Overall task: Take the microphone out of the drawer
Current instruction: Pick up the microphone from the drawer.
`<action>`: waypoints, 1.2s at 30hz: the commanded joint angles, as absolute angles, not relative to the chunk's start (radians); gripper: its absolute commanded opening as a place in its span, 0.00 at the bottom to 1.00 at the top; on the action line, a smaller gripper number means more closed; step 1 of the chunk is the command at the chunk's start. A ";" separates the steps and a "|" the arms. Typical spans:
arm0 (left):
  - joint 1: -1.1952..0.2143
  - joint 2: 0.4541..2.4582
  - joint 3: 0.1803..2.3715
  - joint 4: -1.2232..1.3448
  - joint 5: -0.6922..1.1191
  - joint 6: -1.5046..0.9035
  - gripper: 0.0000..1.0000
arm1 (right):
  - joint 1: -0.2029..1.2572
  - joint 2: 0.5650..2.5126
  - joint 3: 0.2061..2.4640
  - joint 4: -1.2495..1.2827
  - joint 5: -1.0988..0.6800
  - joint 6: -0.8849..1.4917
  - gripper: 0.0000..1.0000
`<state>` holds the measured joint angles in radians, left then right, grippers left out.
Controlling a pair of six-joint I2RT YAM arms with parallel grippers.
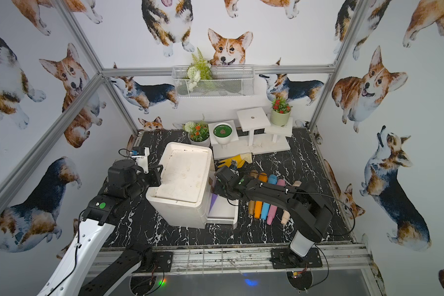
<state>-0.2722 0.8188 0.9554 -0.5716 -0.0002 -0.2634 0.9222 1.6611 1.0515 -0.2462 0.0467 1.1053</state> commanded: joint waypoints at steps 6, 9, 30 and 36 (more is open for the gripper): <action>-0.272 0.824 0.939 -0.751 0.007 -0.290 0.00 | 0.922 1.743 1.096 -0.178 0.066 1.126 0.59; -0.272 0.821 0.939 -0.752 0.007 -0.290 0.00 | 0.922 1.776 1.108 -0.165 0.054 1.138 0.59; -0.272 0.827 0.937 -0.750 0.005 -0.281 0.00 | 0.922 1.881 1.065 -0.097 0.004 1.202 0.47; -0.272 0.824 0.932 -0.750 0.006 -0.283 0.00 | 0.922 1.868 1.064 -0.095 0.007 1.191 0.32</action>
<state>-0.2703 0.8135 0.9501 -0.5819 -0.0517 -0.2653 0.9161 1.8648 1.0706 -0.0349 0.0437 1.2198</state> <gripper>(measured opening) 0.190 0.356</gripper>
